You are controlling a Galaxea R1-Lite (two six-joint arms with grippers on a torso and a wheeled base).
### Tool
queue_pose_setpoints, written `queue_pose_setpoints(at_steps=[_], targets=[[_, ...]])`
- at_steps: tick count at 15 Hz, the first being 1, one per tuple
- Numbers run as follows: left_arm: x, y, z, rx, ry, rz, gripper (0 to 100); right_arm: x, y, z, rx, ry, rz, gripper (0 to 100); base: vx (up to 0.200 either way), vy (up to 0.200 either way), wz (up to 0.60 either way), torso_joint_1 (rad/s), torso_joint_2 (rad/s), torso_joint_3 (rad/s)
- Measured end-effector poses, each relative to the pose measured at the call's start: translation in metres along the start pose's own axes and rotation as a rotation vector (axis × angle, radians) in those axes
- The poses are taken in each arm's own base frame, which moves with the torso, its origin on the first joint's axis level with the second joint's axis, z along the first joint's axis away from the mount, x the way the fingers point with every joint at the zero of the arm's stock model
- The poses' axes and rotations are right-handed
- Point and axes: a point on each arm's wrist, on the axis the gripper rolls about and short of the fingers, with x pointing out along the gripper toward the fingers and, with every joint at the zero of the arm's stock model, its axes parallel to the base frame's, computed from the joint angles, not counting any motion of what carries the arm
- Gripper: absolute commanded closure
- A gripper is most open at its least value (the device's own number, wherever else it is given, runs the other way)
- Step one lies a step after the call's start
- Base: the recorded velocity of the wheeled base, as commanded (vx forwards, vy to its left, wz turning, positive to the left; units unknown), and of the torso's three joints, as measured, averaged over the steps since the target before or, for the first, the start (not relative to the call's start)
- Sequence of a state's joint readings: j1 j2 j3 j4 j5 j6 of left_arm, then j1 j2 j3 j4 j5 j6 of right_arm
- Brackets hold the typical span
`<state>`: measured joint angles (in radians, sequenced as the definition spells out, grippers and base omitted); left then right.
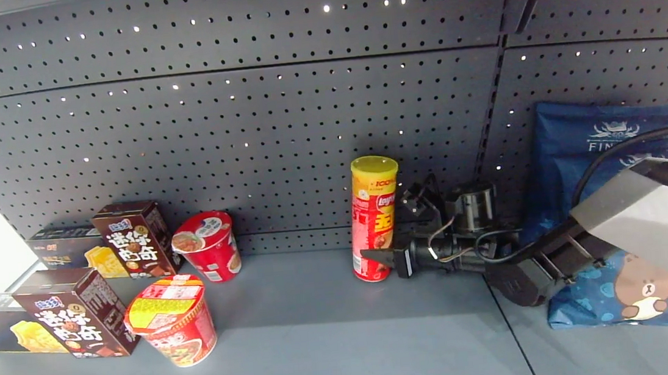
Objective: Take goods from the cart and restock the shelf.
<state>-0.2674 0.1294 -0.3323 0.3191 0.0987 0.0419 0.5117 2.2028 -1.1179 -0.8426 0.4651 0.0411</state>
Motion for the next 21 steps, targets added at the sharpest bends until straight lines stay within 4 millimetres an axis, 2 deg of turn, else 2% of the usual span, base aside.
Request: queue_pose_setpoints(at_steps=[3, 8, 11, 13, 17, 21], targets=[[-0.001, 0.0, -0.004, -0.001, -0.01, 0.0, 100, -0.031, 0.032, 0.01, -0.011, 0.009, -0.04, 100, 0.0, 0.0, 0.0, 0.0, 0.0, 0.0], [-0.002, 0.0, -0.006, -0.001, -0.015, 0.003, 100, -0.09, 0.096, 0.021, -0.051, -0.006, -0.168, 100, 0.0, 0.0, 0.0, 0.0, 0.0, 0.0], [-0.003, 0.001, -0.004, 0.001, -0.023, 0.035, 100, -0.119, 0.128, 0.009, -0.066, 0.017, -0.261, 100, 0.0, 0.0, 0.0, 0.0, 0.0, 0.0], [-0.003, 0.001, -0.004, 0.011, -0.026, 0.052, 100, -0.133, 0.145, 0.002, -0.042, 0.013, -0.323, 100, 0.0, 0.0, 0.0, 0.0, 0.0, 0.0], [-0.003, 0.002, -0.004, 0.022, -0.02, 0.103, 100, -0.141, 0.15, 0.0, -0.005, -0.002, -0.356, 100, 0.0, 0.0, 0.0, 0.0, 0.0, 0.0], [-0.004, 0.003, -0.003, 0.02, -0.021, 0.153, 100, -0.131, 0.147, -0.013, 0.059, 0.009, -0.433, 100, 0.0, 0.0, 0.0, 0.0, 0.0, 0.0]])
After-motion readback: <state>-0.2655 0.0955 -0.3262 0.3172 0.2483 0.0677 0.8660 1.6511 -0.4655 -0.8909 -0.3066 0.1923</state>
